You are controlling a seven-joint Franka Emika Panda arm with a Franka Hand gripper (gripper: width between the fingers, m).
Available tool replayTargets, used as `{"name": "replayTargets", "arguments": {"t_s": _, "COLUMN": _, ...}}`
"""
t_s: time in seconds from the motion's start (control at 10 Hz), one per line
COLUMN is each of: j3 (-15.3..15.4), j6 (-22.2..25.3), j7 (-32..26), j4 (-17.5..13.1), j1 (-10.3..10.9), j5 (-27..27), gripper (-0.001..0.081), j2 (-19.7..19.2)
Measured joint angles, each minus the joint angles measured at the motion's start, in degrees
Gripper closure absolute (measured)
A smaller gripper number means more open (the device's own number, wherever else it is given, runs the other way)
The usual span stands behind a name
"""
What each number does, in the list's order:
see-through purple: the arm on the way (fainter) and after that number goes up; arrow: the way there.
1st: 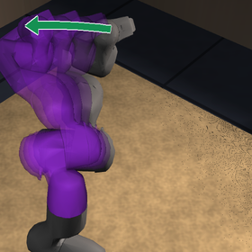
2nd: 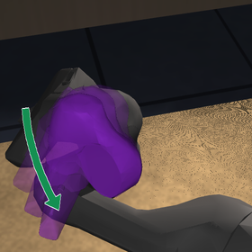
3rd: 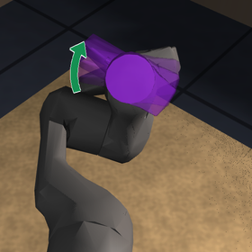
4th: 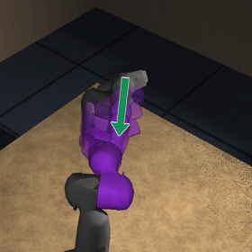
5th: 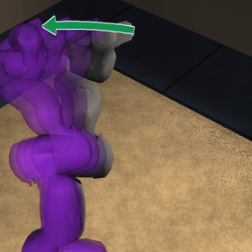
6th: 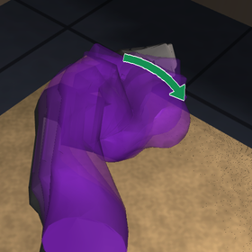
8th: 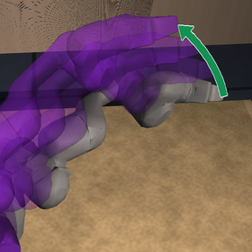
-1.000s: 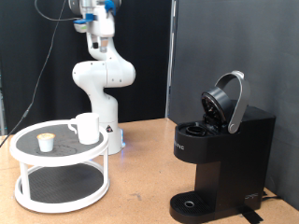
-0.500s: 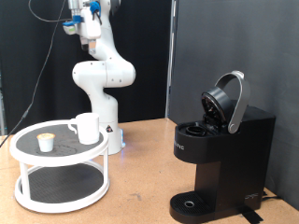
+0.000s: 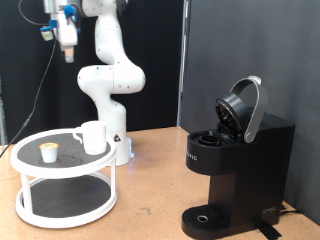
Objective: Make a cup of coffee with the keurig machine
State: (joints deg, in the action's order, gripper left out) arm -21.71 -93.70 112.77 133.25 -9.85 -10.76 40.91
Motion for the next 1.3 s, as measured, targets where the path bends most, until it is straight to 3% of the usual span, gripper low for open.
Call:
{"name": "replayTargets", "arguments": {"t_s": 0.3, "j3": -0.71, "j6": 0.58, "j7": -1.53, "j4": -0.99, "j1": 0.1, "j5": 0.69, "gripper": 0.0072, "j2": -1.28}}
{"name": "replayTargets", "arguments": {"t_s": 0.6, "j3": -3.54, "j6": -0.11, "j7": -5.12, "j4": -0.58, "j1": 0.01, "j5": 2.55, "gripper": 0.0072, "j2": -2.24}}
{"name": "replayTargets", "arguments": {"t_s": 1.3, "j3": -4.79, "j6": -20.64, "j7": -0.38, "j4": 9.85, "j1": -1.86, "j5": -2.94, "gripper": 0.0072, "j2": -11.83}}
